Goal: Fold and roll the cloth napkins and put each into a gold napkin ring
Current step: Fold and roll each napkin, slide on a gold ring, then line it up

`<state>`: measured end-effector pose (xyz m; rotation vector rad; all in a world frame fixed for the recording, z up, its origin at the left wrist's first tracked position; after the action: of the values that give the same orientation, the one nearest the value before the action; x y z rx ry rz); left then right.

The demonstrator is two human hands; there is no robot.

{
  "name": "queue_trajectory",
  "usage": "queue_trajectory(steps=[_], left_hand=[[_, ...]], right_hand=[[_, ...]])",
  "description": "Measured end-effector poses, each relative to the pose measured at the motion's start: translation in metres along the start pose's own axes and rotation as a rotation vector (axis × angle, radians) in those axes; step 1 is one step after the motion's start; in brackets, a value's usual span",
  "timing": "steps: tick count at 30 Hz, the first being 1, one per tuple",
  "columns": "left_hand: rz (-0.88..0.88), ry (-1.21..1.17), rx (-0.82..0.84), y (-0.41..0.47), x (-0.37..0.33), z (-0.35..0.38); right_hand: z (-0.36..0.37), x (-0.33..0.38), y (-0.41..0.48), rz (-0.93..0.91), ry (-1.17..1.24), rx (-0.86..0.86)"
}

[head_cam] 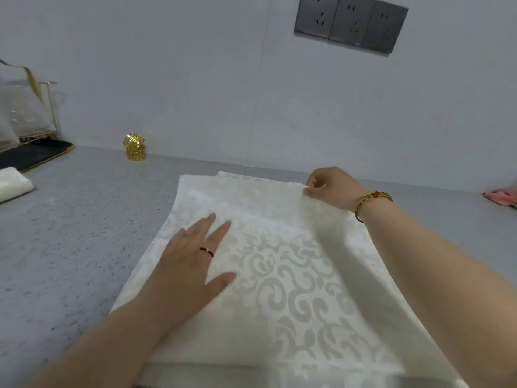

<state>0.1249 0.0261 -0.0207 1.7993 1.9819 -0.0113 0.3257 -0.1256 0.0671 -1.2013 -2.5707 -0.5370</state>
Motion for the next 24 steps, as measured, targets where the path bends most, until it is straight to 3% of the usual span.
queue_trajectory(steps=[4, 8, 15, 19, 24], left_hand=[[0.066, 0.085, -0.447, -0.007, 0.002, -0.026], [0.125, 0.193, -0.538, -0.022, -0.011, -0.046], [0.242, 0.477, -0.293, -0.049, -0.005, -0.026], [0.306, 0.485, -0.142, -0.066, 0.007, -0.021], [0.272, 0.367, -0.116, -0.08, 0.018, -0.016]], right_hand=[[-0.022, 0.024, -0.055, -0.157, -0.025, -0.012], [-0.028, 0.034, -0.115, -0.321, -0.207, -0.057], [0.006, 0.021, -0.192, -0.529, -0.297, -0.18], [0.029, 0.01, -0.211, -0.484, -0.417, -0.158], [0.025, -0.004, -0.221, -0.386, -0.498, -0.169]])
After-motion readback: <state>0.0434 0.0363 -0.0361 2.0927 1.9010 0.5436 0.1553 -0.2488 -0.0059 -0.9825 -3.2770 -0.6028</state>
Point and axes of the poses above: each hand's wrist, its own y-axis towards the middle knuckle, its own z-axis out of the palm, x = y × z, the point moved 4 cm from there along y, towards the middle knuckle, and after that the axes turned 2 degrees about -y, right-handed, at the moved point
